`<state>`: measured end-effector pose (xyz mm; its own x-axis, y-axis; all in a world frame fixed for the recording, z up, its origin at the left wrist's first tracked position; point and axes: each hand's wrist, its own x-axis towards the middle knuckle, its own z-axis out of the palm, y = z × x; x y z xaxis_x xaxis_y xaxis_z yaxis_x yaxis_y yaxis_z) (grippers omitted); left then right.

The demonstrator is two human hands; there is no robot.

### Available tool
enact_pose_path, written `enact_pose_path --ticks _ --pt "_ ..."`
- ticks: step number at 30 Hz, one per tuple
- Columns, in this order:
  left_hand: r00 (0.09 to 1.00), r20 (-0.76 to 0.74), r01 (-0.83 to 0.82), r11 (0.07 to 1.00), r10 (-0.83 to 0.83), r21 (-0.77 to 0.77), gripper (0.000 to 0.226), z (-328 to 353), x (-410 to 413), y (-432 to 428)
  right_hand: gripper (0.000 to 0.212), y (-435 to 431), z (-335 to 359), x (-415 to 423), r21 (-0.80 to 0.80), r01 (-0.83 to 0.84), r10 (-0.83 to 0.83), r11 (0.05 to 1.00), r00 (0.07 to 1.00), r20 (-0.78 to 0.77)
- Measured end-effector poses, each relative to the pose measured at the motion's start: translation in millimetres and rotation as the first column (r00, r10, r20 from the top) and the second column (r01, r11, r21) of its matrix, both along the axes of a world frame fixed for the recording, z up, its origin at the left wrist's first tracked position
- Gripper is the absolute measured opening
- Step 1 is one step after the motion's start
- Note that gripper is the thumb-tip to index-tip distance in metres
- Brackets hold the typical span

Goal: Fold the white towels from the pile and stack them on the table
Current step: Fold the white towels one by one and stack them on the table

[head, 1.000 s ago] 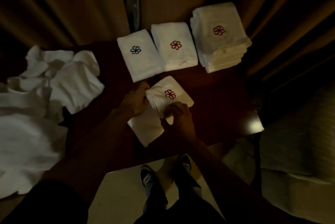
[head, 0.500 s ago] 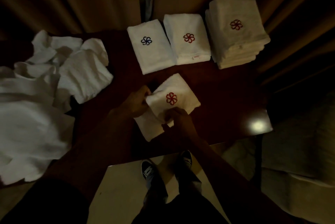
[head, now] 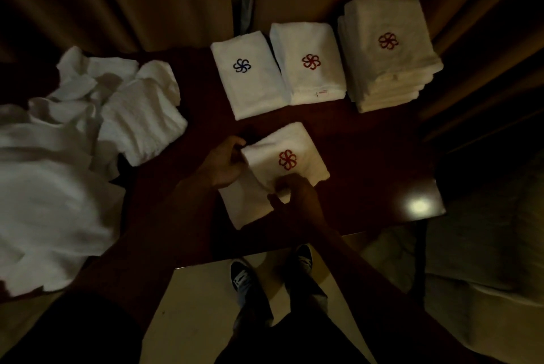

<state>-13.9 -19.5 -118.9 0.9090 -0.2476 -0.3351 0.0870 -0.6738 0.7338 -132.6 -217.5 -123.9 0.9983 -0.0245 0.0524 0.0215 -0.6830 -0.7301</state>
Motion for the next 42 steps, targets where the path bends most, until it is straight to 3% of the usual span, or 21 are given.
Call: enact_pose_path --ticks 2,7,11,13,17,20,22,25,27,30,32,35,42 --pt "1.0 -0.011 0.014 1.0 -0.014 0.009 0.044 2.7 -2.0 -5.0 0.023 -3.6 2.7 1.1 -0.026 0.089 -0.088 0.996 0.996 0.015" --pt "0.978 0.157 0.121 0.987 -0.137 0.105 0.05 3.5 -5.6 -17.9 0.019 -17.9 6.0 10.4 -0.083 0.279 -0.278 0.957 0.96 0.029" --pt "0.985 0.07 0.121 0.926 -0.156 0.357 0.067 -5.8 -9.8 -24.2 0.022 -32.9 1.8 16.5 -0.035 0.391 -0.388 0.92 0.92 0.06" --pt "0.985 0.062 0.116 0.883 -0.162 0.455 0.068 -11.0 -12.8 -25.2 0.024 -35.9 -0.1 17.9 -0.061 0.361 -0.361 0.931 0.932 0.014" --pt "0.995 0.024 0.071 0.876 -0.094 0.478 0.062 -15.0 -11.5 -22.4 0.037 -31.7 -1.6 11.0 -0.2 0.119 -0.151 0.973 0.976 -0.155" --pt "0.998 0.019 0.038 0.866 -0.055 0.499 0.054 -9.3 -12.0 -19.0 0.039 -24.7 4.0 2.1 -0.2 0.14 -0.18 0.97 0.964 -0.198" --pt "1.0 0.007 -0.005 0.848 0.002 0.53 0.045 -5.6 -11.7 -13.0 0.036 -19.4 9.5 -2.3 -0.198 0.19 -0.247 0.962 0.913 -0.324" --pt "0.993 -0.08 -0.039 0.893 0.084 0.448 0.046 -8.7 -9.8 -2.3 0.038 -12.0 12.7 -9.0 -0.18 0.222 -0.285 0.958 0.783 -0.552" --pt "0.992 -0.089 -0.044 0.91 0.088 0.412 0.046 -7.5 -10.1 -0.5 0.038 -4.4 10.0 -12.3 -0.081 0.302 -0.28 0.95 0.706 -0.651" --pt "0.983 -0.096 -0.114 0.924 0.16 0.366 0.042 -2.4 -10.7 -4.5 0.04 9.8 3.5 -16.3 0.051 0.407 -0.249 0.912 0.648 -0.72" --pt "0.969 -0.115 -0.171 0.929 0.219 0.329 0.039 -2.9 -11.3 -5.5 0.036 17.6 0.7 -17.6 0.175 0.531 -0.238 0.829 0.619 -0.749" --pt "0.959 -0.138 -0.202 0.938 0.248 0.282 0.035 -6.1 -10.7 -4.4 0.027 23.9 1.8 -16.0 0.275 0.618 -0.244 0.737 0.621 -0.745" --pt "0.963 -0.135 -0.223 0.972 0.232 0.079 0.021 -9.1 -10.2 -11.4 0.026 12.8 2.1 -7.5 0.251 0.626 -0.374 0.738 0.689 -0.62"
